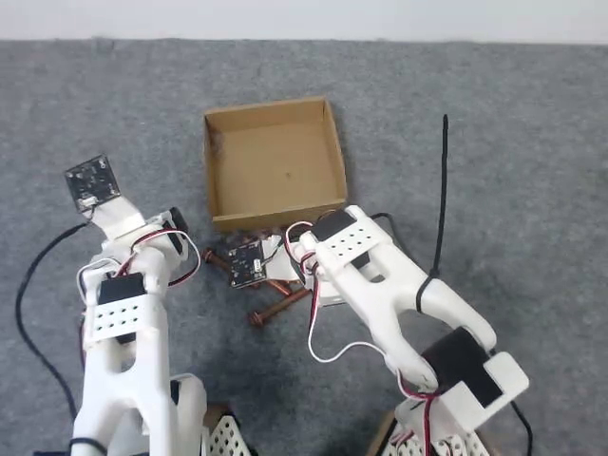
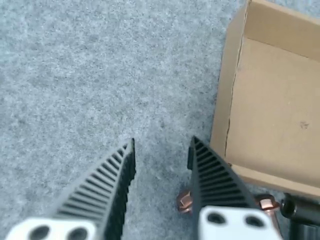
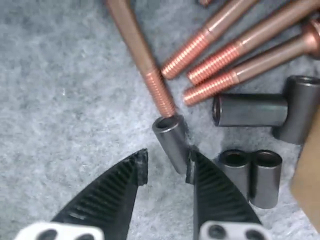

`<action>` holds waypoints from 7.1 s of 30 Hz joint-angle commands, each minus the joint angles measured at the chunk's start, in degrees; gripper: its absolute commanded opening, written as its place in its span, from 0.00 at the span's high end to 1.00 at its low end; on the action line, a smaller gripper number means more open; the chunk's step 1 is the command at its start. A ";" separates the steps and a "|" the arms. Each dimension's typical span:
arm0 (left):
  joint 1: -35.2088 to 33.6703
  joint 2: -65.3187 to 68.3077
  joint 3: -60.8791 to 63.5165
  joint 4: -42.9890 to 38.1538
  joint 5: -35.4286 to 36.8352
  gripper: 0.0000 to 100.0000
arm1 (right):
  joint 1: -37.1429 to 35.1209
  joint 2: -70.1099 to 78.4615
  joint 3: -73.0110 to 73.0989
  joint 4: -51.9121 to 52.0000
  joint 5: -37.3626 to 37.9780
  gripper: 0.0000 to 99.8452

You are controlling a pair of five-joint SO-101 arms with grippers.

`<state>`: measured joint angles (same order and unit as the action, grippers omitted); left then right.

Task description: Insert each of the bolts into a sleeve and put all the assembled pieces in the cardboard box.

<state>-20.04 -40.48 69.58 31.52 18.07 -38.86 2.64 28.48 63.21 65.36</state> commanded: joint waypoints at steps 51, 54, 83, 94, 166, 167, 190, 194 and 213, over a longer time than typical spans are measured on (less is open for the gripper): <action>8.53 0.18 -9.54 19.08 1.23 0.83 | 40.31 -27.21 24.53 -14.81 -61.19 0.99; 11.08 0.26 -9.54 20.48 5.63 0.83 | 40.31 -27.21 25.23 -16.40 -59.60 0.99; 12.57 43.52 -32.57 24.97 2.90 0.99 | 39.96 -27.21 26.29 -18.77 -58.29 0.99; 12.48 36.75 -30.81 24.35 -6.51 0.99 | 39.96 -27.21 26.37 -18.77 -58.29 0.99; 8.53 23.65 -16.92 14.07 -4.48 0.99 | 18.95 -27.12 20.57 -42.59 -58.90 0.99; 8.53 23.65 -16.92 14.07 -4.48 0.99 | 18.59 -27.12 21.01 -44.18 -58.90 0.99; 8.62 23.65 -16.92 12.13 -4.48 0.99 | 14.29 -2.51 40.26 -120.31 -82.46 0.99; 8.79 23.65 -16.92 12.04 -4.48 0.99 | 13.93 -4.44 48.18 -126.37 -78.86 0.99; 9.67 20.84 -18.33 12.31 -4.22 0.99 | 11.82 -5.58 67.60 -144.04 -77.71 0.99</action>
<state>-10.64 -14.55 53.41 45.14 14.46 -26.46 0.18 95.03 -79.21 -13.41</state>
